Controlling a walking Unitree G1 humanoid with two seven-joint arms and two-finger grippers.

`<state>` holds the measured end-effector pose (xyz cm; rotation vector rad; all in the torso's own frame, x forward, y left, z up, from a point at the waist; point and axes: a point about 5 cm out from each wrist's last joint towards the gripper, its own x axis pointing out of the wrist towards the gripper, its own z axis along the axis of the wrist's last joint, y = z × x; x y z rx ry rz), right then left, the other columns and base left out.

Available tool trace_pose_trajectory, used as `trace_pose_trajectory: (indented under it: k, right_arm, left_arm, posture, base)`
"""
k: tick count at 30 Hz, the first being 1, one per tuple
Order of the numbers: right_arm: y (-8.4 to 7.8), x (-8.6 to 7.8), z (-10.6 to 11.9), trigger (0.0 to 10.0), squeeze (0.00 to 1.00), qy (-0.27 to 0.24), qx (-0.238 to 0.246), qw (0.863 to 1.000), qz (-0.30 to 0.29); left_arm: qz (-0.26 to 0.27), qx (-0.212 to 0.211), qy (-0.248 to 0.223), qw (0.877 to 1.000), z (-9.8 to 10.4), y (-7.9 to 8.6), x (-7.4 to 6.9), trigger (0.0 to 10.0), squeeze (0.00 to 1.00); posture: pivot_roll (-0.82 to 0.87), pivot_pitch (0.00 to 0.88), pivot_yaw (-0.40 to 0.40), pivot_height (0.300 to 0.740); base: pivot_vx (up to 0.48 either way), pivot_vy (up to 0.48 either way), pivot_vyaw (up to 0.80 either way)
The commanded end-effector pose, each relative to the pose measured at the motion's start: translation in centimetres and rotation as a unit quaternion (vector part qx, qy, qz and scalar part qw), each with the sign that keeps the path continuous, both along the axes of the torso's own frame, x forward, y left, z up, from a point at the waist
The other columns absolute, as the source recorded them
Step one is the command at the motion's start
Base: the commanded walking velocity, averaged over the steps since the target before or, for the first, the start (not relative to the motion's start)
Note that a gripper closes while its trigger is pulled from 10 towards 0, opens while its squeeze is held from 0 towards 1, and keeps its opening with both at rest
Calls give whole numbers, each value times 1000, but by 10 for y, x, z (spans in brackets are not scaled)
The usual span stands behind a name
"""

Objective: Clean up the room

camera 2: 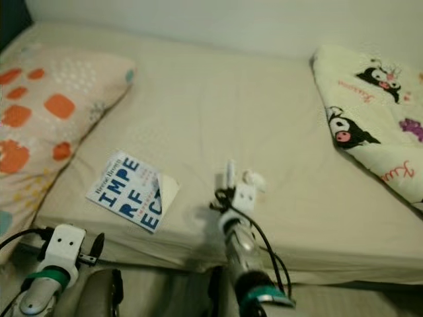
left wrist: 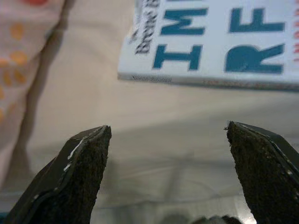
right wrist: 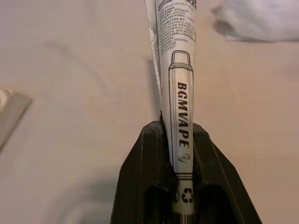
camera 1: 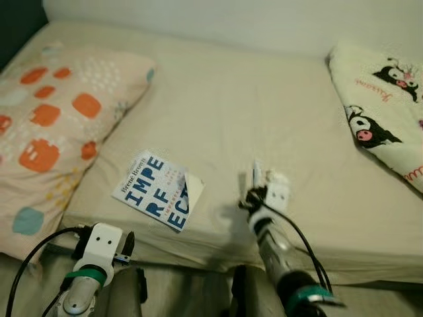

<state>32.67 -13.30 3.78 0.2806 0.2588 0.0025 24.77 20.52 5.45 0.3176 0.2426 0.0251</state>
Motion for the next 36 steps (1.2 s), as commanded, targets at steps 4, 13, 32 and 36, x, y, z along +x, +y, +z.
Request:
trace_pose_trajectory:
  k: [4,13,32,36]
  right_arm:
    - [-11,-11,-13,10000,0,18,-15,1000,-5]
    - [1,-27,-31,10000,0,46,-44,997,51]
    - [7,-27,-29,10000,0,38,-24,998,33]
    - [8,-29,-31,10000,0,40,-19,999,27]
  left_arm:
    - [-8,-6,16,1000,-11,-9,3,10000,0]
    - [-24,11,2,1000,-12,-17,16,10000,0]
    - [-42,18,-15,999,-7,-20,35,10000,0]
    - [-40,19,-20,999,-3,-18,37,10000,0]
  posture:
    - [63,0,-40,580]
    - [80,0,-34,580]
    - [58,0,55,625]
    - [67,0,61,635]
  base:
    - [0,0,0]
    - [0,0,0]
    - [0,0,0]
    - [0,0,0]
